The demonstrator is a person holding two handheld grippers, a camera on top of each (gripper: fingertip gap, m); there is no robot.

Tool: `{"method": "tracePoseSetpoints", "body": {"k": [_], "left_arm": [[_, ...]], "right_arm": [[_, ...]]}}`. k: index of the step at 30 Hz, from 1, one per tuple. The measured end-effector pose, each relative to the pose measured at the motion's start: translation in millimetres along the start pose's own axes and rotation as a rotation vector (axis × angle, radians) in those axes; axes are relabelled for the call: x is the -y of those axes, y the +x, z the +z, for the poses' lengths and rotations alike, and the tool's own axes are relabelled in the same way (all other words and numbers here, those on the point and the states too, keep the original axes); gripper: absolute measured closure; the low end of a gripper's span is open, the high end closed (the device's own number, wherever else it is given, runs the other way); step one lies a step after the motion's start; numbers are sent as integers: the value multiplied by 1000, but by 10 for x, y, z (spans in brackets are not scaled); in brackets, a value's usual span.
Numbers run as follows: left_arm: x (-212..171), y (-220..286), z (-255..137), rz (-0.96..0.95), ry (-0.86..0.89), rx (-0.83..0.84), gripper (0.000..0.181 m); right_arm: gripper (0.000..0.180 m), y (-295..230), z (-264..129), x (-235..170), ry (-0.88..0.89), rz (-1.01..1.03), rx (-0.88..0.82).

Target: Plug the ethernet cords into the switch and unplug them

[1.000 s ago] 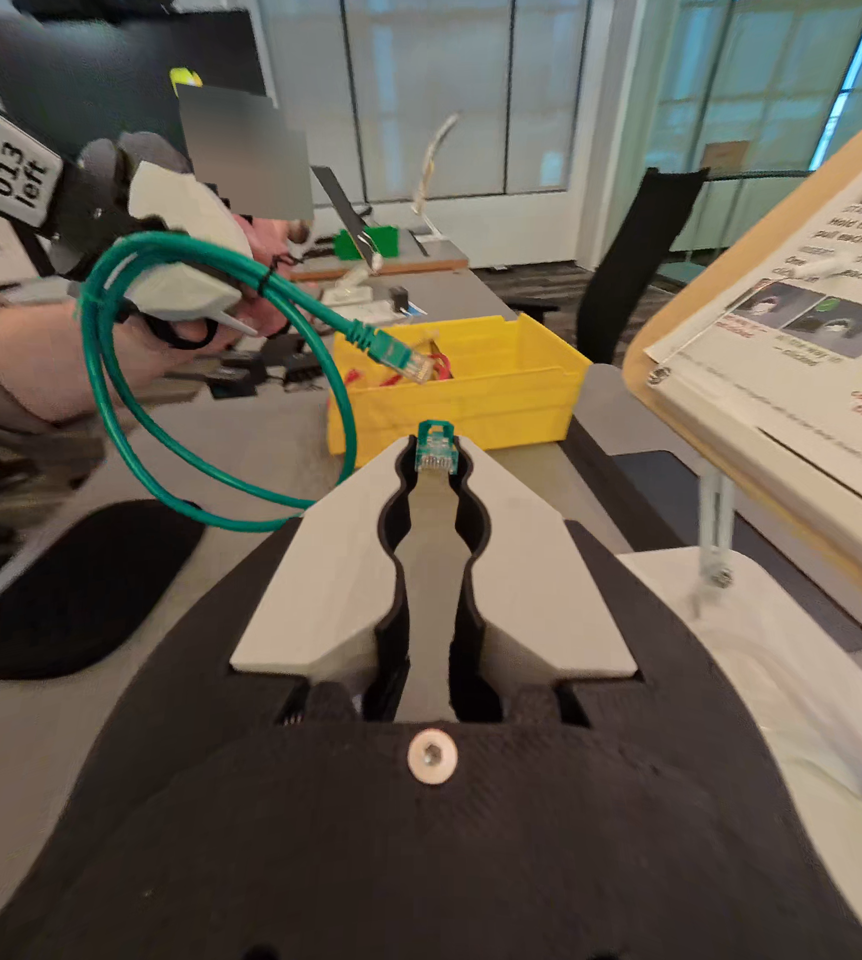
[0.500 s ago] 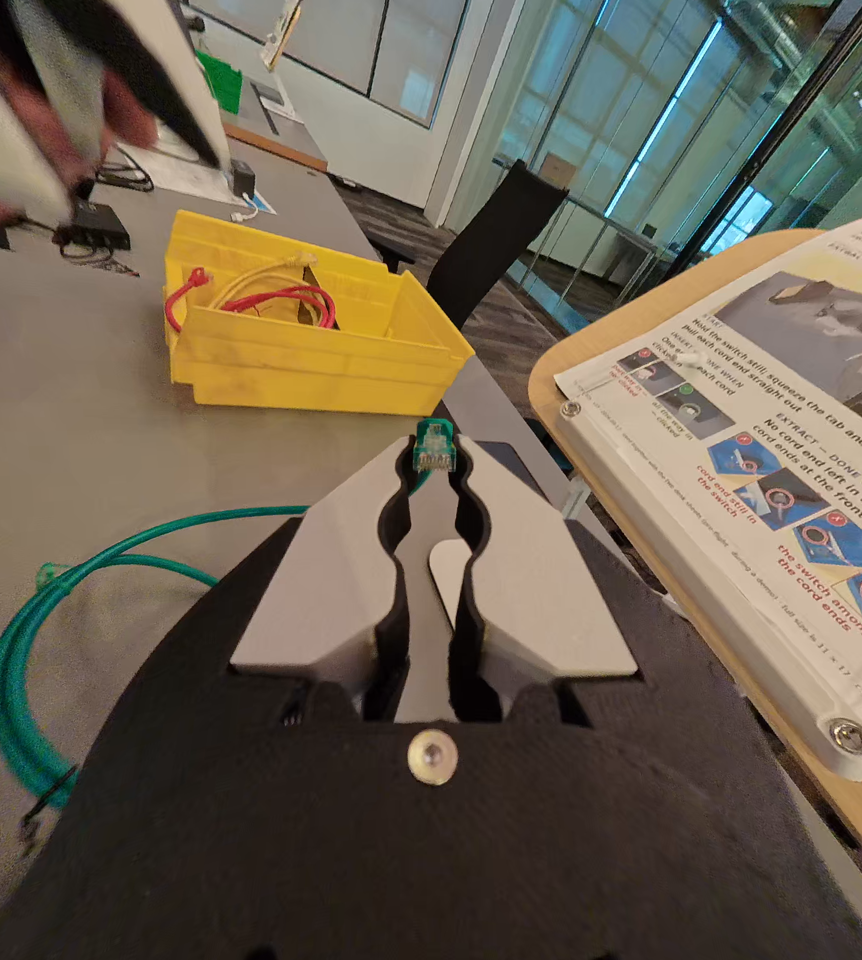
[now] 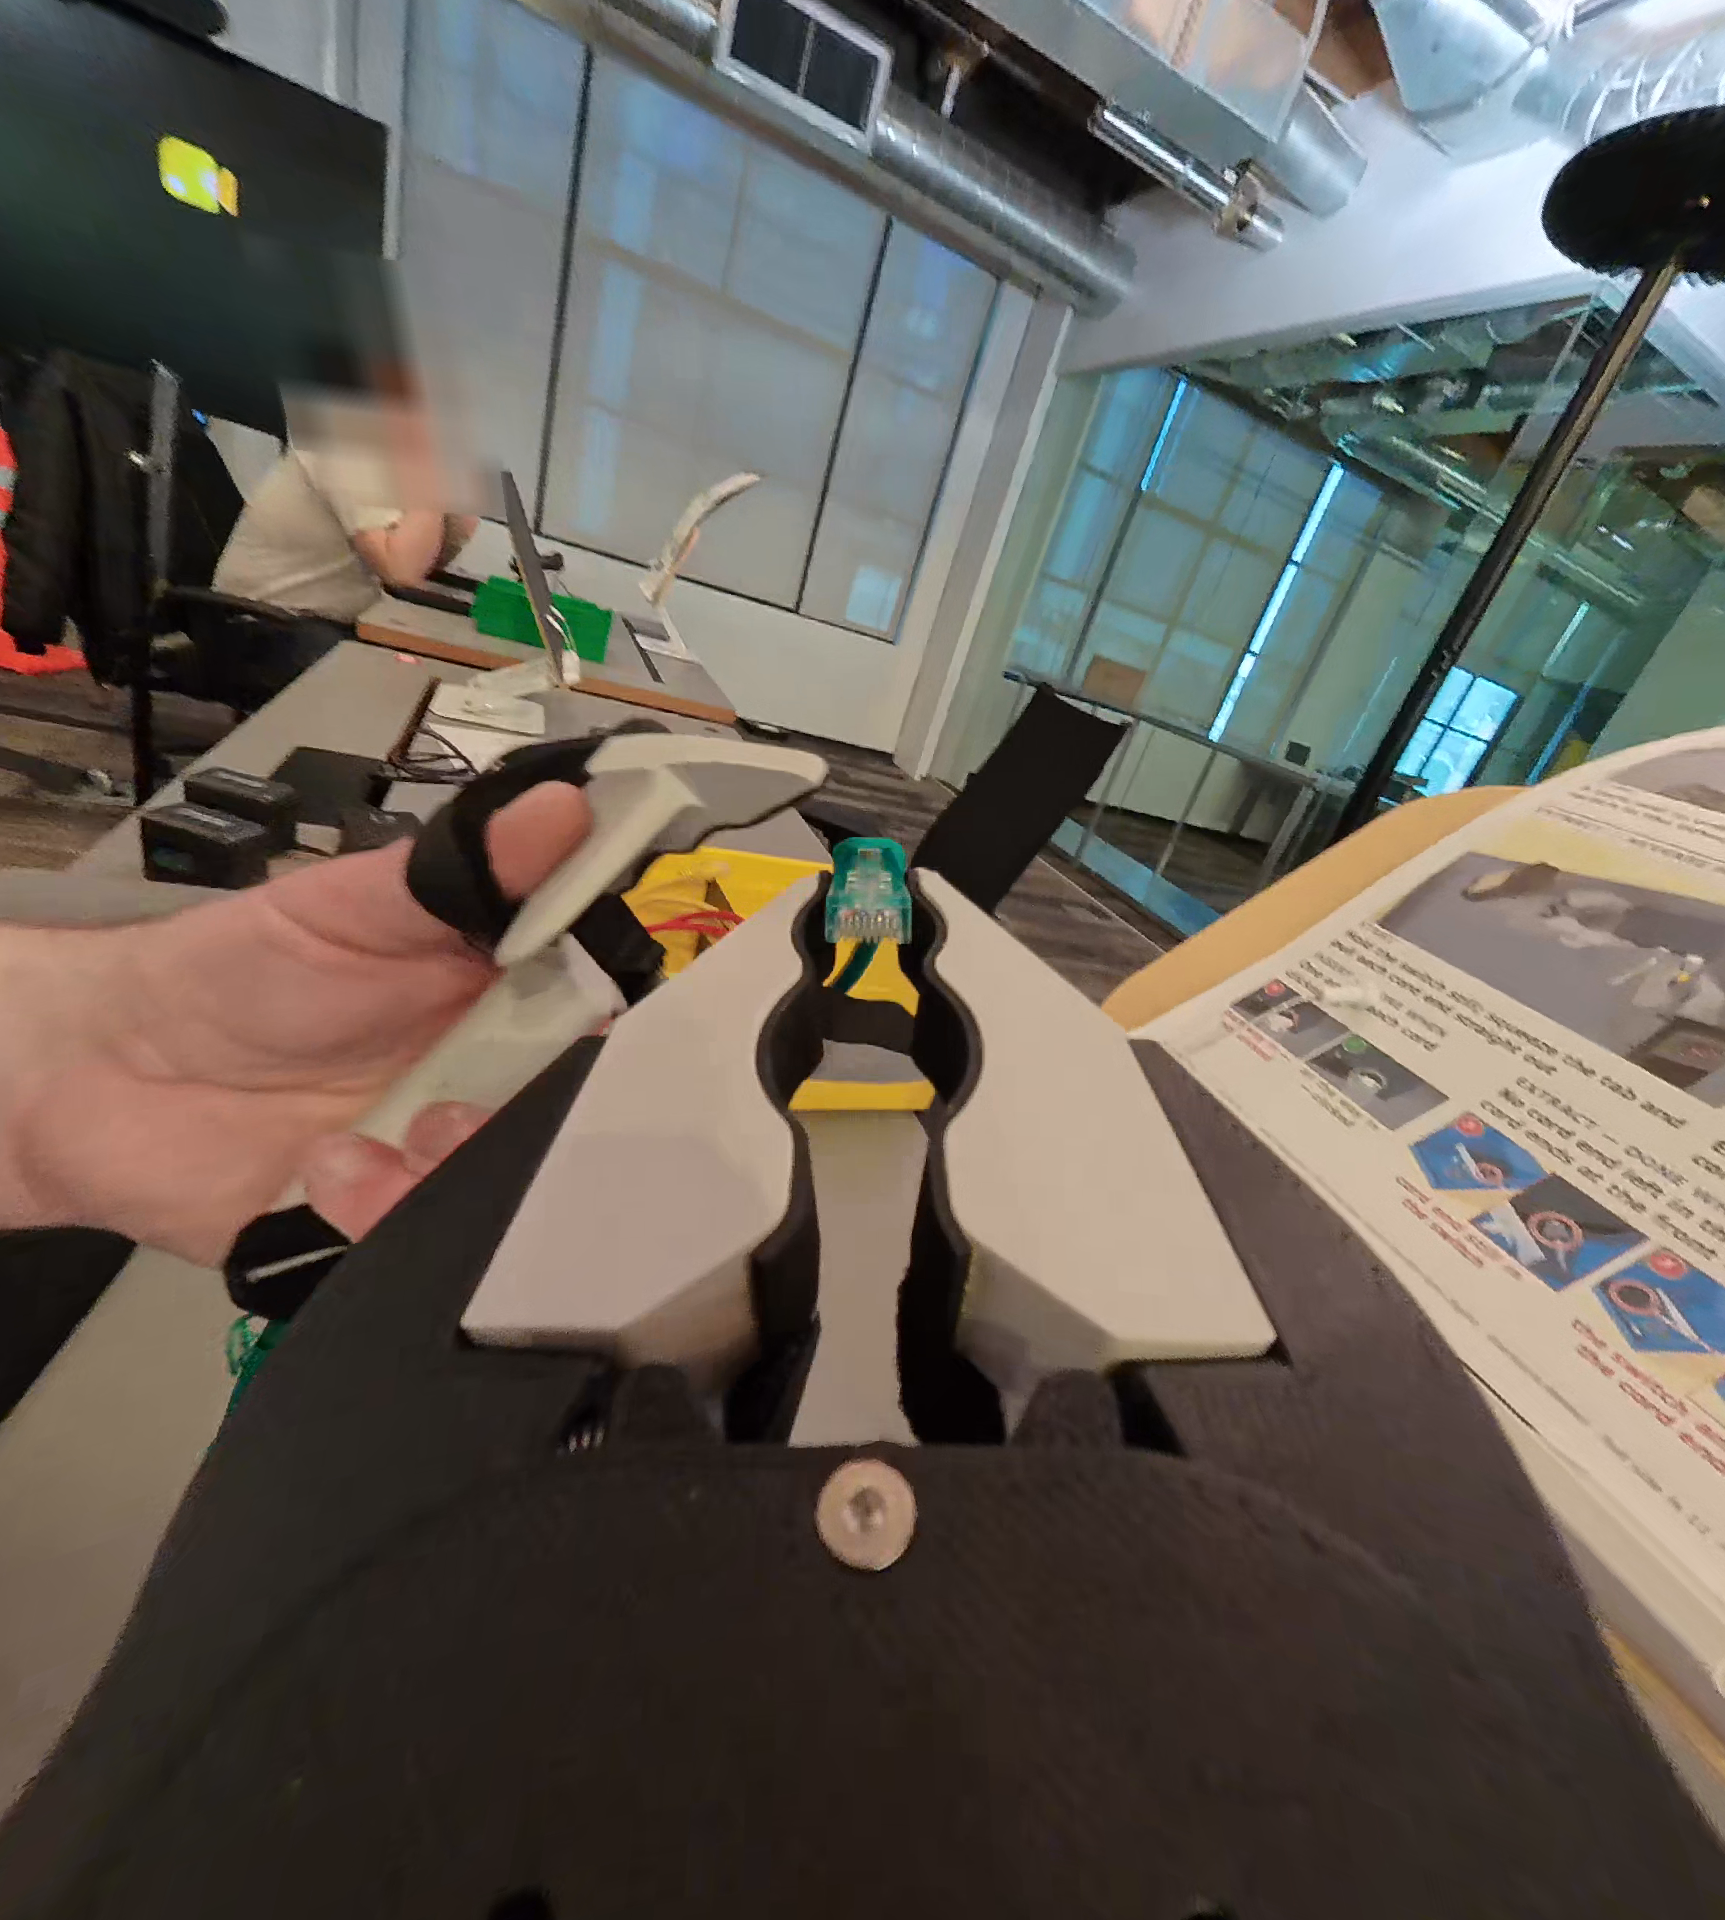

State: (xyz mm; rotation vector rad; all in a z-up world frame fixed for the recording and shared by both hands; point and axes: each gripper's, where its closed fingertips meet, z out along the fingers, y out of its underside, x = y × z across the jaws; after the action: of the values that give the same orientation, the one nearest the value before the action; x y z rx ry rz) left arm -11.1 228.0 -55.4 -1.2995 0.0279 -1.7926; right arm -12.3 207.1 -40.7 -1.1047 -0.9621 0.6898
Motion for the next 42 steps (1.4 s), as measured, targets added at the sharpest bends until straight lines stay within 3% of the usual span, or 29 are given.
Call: {"method": "tracePoseSetpoints", "body": {"k": [4,8,21,33,36,42], "left_arm": [[85,43,51,15,40,-15,123],[217,77,-10,267,25,106,154],[244,-135,-171,1054,-353,596,164],[81,-453,-290,1536,-666,817,174],[35,-592,-340,1475,-721,808,174],[-16,-545,-308,1113,-579,563,167]], "right_arm": [[171,-83,24,7,8,7,43],[171,-106,40,-80,-23,43,93],[171,-141,67,-357,-260,75,149],[171,-219,-20,-700,-590,0,172],[171,-244,-23,-828,-635,13,192],[171,-227,-44,-800,-457,186,311]]}}
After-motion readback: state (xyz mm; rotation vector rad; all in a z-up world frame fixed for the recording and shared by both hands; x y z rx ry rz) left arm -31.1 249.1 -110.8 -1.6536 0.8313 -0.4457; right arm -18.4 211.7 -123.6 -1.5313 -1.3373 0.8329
